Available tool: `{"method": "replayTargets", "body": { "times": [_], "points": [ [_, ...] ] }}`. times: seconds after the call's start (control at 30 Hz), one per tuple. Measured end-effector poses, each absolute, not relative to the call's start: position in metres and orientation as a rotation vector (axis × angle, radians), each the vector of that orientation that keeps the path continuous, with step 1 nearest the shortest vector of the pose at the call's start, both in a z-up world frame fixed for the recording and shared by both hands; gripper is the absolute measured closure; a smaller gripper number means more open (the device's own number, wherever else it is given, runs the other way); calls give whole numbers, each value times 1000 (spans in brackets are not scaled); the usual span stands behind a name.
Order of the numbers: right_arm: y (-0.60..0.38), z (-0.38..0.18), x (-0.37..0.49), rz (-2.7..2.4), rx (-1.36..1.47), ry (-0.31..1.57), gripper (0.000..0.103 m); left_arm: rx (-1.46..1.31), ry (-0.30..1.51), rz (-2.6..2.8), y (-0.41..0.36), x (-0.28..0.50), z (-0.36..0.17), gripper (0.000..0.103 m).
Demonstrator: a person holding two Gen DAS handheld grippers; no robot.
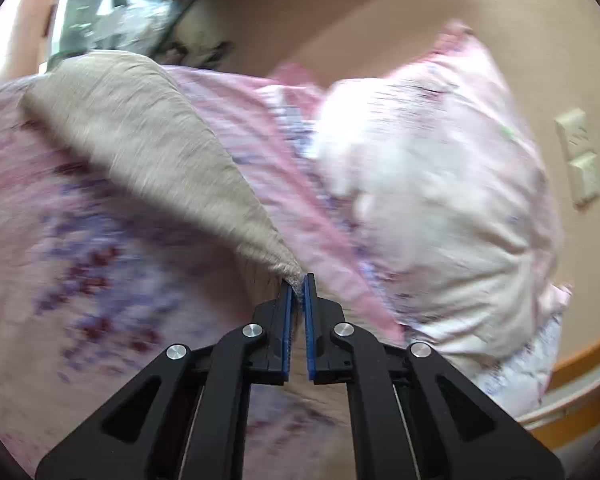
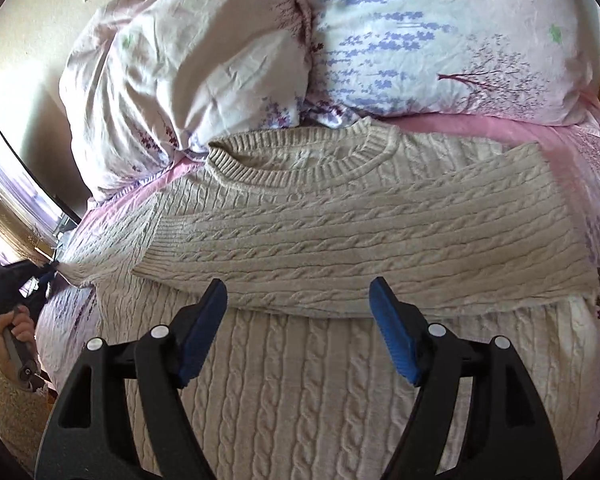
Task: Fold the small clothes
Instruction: 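Grasp the other sleeve with the left tool and fold it across the body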
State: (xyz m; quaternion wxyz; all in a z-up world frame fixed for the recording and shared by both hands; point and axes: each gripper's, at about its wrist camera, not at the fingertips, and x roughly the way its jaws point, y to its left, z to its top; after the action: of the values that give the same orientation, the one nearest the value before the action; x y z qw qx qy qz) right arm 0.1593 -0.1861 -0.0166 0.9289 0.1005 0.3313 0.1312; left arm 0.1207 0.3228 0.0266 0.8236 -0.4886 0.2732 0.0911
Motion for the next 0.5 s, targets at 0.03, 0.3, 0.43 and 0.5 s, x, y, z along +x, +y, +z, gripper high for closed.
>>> {"method": "replayTargets", "body": {
  "times": [0.03,0.3,0.43,0.5],
  "points": [
    [-191,-16,158,263,211,671,30,-1025,565,149,313,124,36,99],
    [-224,-22,155,228,258,662,30,-770,561,-235,163,155,87,99],
    [-237,-28,153,208,272,673,30,-608,745,-281,81,175,49,99],
    [-241,-28,152,202,270,673,30,-563,875,-285,55,186,19,98]
  ]
}}
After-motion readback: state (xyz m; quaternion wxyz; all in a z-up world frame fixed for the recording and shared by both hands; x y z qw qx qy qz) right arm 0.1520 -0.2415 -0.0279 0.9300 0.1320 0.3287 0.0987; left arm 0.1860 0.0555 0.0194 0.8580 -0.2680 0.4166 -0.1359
